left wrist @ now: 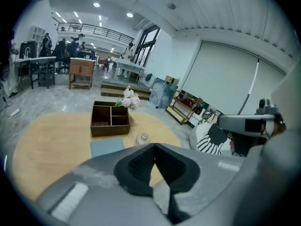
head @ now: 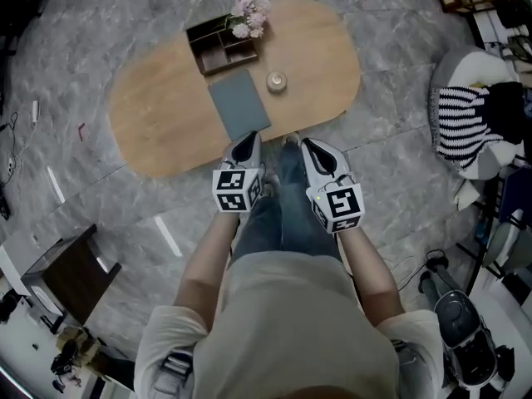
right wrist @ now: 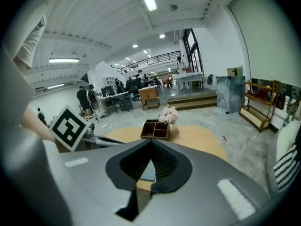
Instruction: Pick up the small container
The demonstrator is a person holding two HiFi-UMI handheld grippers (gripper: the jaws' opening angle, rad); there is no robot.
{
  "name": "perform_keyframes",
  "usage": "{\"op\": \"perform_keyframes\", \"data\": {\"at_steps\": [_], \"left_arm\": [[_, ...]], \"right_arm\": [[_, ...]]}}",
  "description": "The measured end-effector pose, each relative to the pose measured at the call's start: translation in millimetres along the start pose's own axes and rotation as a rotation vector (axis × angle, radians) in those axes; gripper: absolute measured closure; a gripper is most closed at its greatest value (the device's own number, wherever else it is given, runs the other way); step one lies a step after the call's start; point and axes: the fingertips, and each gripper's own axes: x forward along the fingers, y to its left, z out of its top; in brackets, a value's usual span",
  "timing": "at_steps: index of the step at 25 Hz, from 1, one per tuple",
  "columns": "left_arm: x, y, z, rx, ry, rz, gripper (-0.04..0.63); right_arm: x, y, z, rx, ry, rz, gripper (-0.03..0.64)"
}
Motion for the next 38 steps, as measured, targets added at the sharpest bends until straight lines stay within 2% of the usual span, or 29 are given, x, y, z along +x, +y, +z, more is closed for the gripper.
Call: {"op": "perform_keyframes", "data": {"at_steps": [3,6,8,12,16,21,28,33,38], "left_arm": [[31,10,-6,0.005,0.016,-0.005,0.591],[64,13,-16,0.0,0.038,-0.058,0.505],[86,16,-22,0.027,0.053,-0.07,0.46],[129,25,-35,0.117,0.093,-0.057,0.358],[167,39,-43,0.146,0.093,-0.031,0.297],[203,49,-45,0.2,0.092,-0.017,0.251],[244,54,-41,0.259,0.096,-0.009,0.223],[269,56,-58,0.269,0.145,-0.009,0.216],[278,58,-61,0.351,0.163,0.057,0.216]], "right_arm": [[20,-14,-14,0.023,0.03,0.004,0.618],[35,-25,-28,0.037,0.055,0.014,0.618],[44,-32,-36,0.048,0.07,0.018,0.618],[59,-44,-50,0.077,0.097,0.025,0.618],[76,-54,-66,0.097,0.123,0.034,0.618],[92,-67,-76,0.125,0.135,0.04,0.618],[104,-82,-95,0.169,0.172,0.047,0.618],[112,-94,-103,0.187,0.191,0.05,0.617],[119,-106,-101,0.203,0.186,0.039,0.618]]}}
